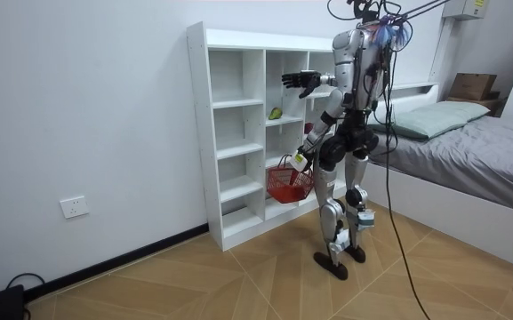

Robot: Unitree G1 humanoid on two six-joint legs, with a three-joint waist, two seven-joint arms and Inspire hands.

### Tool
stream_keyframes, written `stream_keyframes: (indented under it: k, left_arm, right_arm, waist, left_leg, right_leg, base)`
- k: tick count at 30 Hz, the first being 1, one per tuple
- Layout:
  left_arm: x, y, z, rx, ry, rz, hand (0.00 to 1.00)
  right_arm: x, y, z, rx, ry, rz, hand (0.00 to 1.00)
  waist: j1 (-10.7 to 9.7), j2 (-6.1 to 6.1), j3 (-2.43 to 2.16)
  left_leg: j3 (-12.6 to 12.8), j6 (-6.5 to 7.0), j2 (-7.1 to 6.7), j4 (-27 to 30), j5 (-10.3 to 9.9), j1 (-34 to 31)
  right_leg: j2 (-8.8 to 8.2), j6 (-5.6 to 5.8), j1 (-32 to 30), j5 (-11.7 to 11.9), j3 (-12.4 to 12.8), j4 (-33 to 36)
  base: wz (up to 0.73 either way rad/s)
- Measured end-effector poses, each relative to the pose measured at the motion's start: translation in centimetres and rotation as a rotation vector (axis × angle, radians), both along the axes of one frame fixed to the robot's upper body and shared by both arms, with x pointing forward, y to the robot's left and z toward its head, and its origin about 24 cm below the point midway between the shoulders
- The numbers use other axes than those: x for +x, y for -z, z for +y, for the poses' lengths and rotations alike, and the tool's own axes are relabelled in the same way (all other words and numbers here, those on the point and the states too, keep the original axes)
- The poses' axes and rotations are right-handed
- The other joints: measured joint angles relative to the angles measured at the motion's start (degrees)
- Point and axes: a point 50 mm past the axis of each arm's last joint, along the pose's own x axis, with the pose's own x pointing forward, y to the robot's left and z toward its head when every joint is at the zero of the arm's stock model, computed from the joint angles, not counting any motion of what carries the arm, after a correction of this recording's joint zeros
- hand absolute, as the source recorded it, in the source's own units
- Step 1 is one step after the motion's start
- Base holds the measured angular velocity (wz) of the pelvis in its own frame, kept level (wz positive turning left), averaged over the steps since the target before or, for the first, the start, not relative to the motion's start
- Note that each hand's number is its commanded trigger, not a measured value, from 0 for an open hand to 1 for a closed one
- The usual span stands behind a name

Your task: Collect fruits from the closet

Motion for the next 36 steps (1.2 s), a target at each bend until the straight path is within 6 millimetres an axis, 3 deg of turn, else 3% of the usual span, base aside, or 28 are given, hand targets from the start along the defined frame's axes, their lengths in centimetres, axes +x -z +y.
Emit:
stream_keyframes:
  k: [9,19,25,28,32,36]
  left_arm:
    - [0.0,0.0,0.2,-0.003,-0.016,-0.001,1.0]
    - [-0.2,0.0,0.3,-0.001,0.023,0.004,1.0]
    - [-0.3,0.0,0.4,0.003,0.019,0.005,1.0]
    - [-0.3,0.0,0.4,0.001,0.012,0.003,1.0]
    - [0.0,-0.1,0.4,0.005,0.011,-0.003,1.0]
    - [0.1,-0.1,0.4,0.006,0.013,-0.007,1.0]
  right_arm:
    - [0.7,1.5,0.0,-0.046,0.01,0.049,0.0]
    - [2.0,2.1,-0.2,-0.085,0.021,0.075,0.0]
    - [2.9,2.4,-0.5,-0.098,0.057,0.088,0.0]
    - [3.0,2.5,-0.5,-0.099,0.068,0.096,0.0]
    - [3.0,2.7,-0.6,-0.102,0.076,0.109,0.0]
    - [3.2,3.5,-0.7,-0.102,0.102,0.132,0.0]
  waist:
    - [0.1,-0.37,-0.12]
    - [1.3,-0.73,0.09]
    - [1.5,-1.88,-0.38]
    - [1.8,-2.04,-0.28]
    - [2.3,-2.27,0.33]
    - [2.9,-2.17,0.4]
  left_leg:
    - [-1.5,0.0,-0.14,0.6,0.0,-0.2]
    - [-1.7,-0.16,-0.29,0.5,0.1,-0.4]
    - [-3.0,0.06,-0.82,0.9,0.6,-1.2]
    - [-3.2,0.2,-0.95,0.9,0.7,-1.2]
    - [-3.7,0.26,-1.06,0.8,0.7,-1.4]
    - [-4.7,0.25,-1.09,0.7,0.7,-1.4]
  right_leg:
    - [-0.18,0.01,0.6,0.0,-0.8,-0.1]
    - [-0.25,0.04,0.6,0.0,-1.1,-0.2]
    - [-0.69,0.04,0.8,0.0,-2.5,-0.9]
    - [-0.87,0.05,0.9,0.0,-2.7,-0.9]
    - [-0.97,0.07,0.9,0.0,-3.4,-0.9]
    - [-0.98,0.1,1.2,0.0,-4.1,-0.9]
  base:
    - [0.08]
    - [0.0]
    - [0.13]
    - [0.06]
    - [0.04]
    - [0.12]
